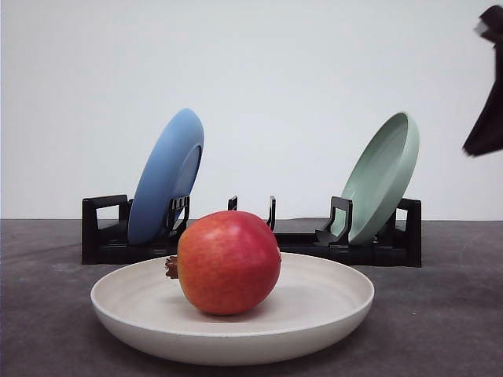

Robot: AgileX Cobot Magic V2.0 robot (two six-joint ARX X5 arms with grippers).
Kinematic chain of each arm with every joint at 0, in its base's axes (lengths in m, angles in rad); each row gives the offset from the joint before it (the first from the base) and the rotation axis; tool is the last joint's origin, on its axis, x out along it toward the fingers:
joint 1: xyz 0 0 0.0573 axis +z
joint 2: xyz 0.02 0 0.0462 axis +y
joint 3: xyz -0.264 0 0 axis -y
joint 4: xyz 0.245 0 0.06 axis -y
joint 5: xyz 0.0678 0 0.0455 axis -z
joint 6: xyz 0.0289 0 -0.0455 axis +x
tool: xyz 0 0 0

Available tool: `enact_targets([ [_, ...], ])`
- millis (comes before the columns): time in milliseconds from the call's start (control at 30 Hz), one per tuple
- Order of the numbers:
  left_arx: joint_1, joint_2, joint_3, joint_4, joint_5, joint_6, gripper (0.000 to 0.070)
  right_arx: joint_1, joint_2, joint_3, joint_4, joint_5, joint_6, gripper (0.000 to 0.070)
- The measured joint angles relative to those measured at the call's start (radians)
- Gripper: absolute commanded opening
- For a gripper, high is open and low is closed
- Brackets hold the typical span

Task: Place pomegranate in white plate

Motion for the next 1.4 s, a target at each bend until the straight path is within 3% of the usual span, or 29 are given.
enact_targets([
  [233,0.000,0.000,0.000,0.000,0.000,0.000,0.0022,-0.057,-0.215,-0.108,0.011,0.132,-0.120,0.0016],
  [533,0.000,0.000,0.000,0.000,0.000,0.000,0.0022,-0.188,-0.558,-0.329,0.024,0.178,-0.142,0.0015],
  [733,0.000,0.000,0.000,0.000,0.000,0.000,0.0022,-0.243,-0.705,-0.441,0.162,0.182,-0.145,0.0015],
  [1000,0.000,0.000,0.000,0.000,0.000,0.000,0.0022,-0.264,-0.735,-0.502,0.281,0.185,-0.144,0.0016],
  [1400,0.000,0.000,0.000,0.000,0.000,0.000,0.0022,-0.264,-0.736,-0.502,0.275,0.185,-0.142,0.0015],
])
